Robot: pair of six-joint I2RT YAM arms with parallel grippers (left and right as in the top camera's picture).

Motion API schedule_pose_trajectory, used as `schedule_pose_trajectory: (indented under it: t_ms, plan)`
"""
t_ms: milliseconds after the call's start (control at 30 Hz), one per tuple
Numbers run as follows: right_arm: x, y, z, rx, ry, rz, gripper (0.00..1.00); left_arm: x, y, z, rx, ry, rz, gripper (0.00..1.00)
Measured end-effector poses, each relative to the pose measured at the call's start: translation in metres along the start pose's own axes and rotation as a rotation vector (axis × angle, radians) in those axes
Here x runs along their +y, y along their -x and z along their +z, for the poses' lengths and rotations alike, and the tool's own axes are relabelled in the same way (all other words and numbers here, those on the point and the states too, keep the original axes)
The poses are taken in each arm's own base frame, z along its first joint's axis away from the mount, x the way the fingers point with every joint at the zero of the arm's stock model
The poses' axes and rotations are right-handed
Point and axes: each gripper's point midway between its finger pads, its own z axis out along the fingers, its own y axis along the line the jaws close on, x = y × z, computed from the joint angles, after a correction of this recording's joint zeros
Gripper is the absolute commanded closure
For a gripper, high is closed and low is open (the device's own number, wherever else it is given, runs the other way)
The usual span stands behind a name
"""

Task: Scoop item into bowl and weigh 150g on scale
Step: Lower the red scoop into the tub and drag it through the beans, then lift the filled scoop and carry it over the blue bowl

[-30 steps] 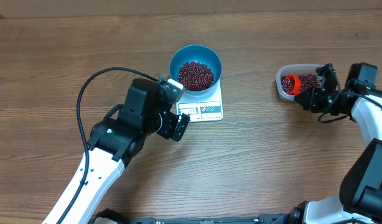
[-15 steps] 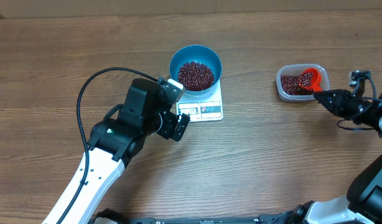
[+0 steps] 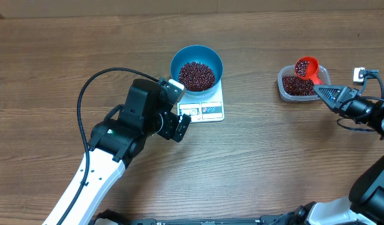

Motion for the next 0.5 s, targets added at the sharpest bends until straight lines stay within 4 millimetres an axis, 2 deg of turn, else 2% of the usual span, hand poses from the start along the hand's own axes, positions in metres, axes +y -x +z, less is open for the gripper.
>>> schedule_pose_trajectory:
  t_ms: [167,400,433,500]
  plan:
    - [0.015,-0.01,0.022,0.06,0.054,-0.011,0.96,0.0,0.0,0.0,0.0,0.0,0.0,0.01]
    - [0.047,-0.039,0.079,0.217,0.153,-0.124,0.96,0.0,0.0,0.0,0.0,0.0,0.0,0.01]
    - [0.052,-0.043,0.094,0.248,0.162,-0.153,0.96,0.0,0.0,0.0,0.0,0.0,0.0,0.0]
    - [0.056,-0.048,0.105,0.272,0.164,-0.164,0.96,0.0,0.0,0.0,0.0,0.0,0.0,0.0]
